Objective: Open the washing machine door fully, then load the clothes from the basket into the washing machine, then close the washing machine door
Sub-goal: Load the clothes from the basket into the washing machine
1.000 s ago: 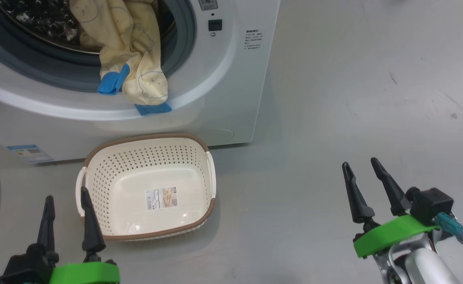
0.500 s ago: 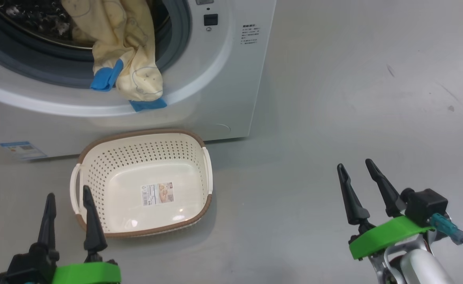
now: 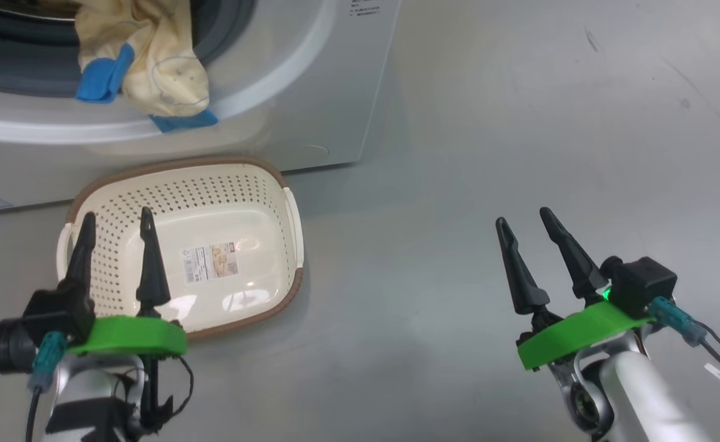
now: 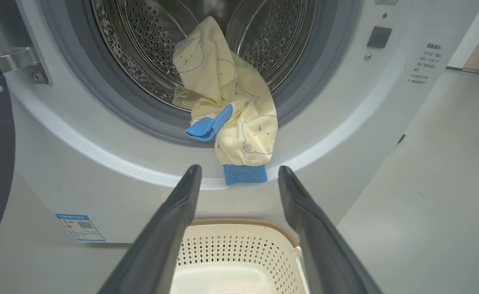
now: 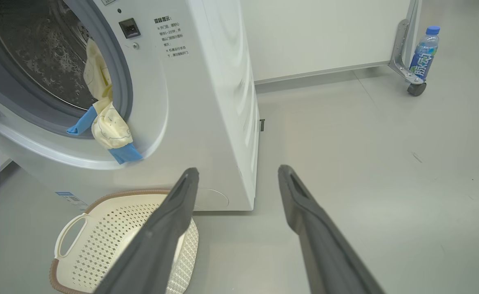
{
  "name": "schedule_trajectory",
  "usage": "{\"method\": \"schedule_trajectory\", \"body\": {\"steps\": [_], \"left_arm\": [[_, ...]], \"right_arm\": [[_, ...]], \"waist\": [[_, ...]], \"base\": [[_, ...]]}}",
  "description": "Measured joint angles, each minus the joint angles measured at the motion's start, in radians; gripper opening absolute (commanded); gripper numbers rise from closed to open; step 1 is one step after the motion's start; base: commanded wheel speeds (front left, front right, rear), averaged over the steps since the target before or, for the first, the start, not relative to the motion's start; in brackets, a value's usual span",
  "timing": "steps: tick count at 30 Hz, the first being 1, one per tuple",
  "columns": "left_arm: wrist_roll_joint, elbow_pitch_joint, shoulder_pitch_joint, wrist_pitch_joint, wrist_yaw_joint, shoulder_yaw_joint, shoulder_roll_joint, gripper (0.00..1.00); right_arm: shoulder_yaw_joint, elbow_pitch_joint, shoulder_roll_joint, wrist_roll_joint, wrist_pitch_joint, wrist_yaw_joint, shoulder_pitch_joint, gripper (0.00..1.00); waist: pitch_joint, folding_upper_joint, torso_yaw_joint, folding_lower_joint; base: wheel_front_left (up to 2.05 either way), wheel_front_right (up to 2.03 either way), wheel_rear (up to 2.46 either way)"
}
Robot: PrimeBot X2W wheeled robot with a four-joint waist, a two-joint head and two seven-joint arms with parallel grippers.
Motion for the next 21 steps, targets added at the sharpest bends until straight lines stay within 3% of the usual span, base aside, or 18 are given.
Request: {"method": "schedule_trajectory", "body": {"steps": [10, 21], "left_arm": [[-0.026, 0.170, -0.228, 0.069, -0.026, -0.002, 0.032, 1.00], [-0.028, 0.323, -0.444, 0.064, -0.035, 0.000, 0.069, 1.00]], "right_arm": [[0.021, 0.000, 0.008, 0.009, 0.000, 0.000, -0.047, 1.00], [0.037, -0.003, 0.012, 0.009, 0.000, 0.000, -0.100, 1.00]], "waist": [[0.102, 0.0000, -0.059, 0.0001], [0.198, 0.0000, -0.103, 0.0001]], "base": [[0.00, 0.00, 0.00], [0.00, 0.00, 0.00]]}}
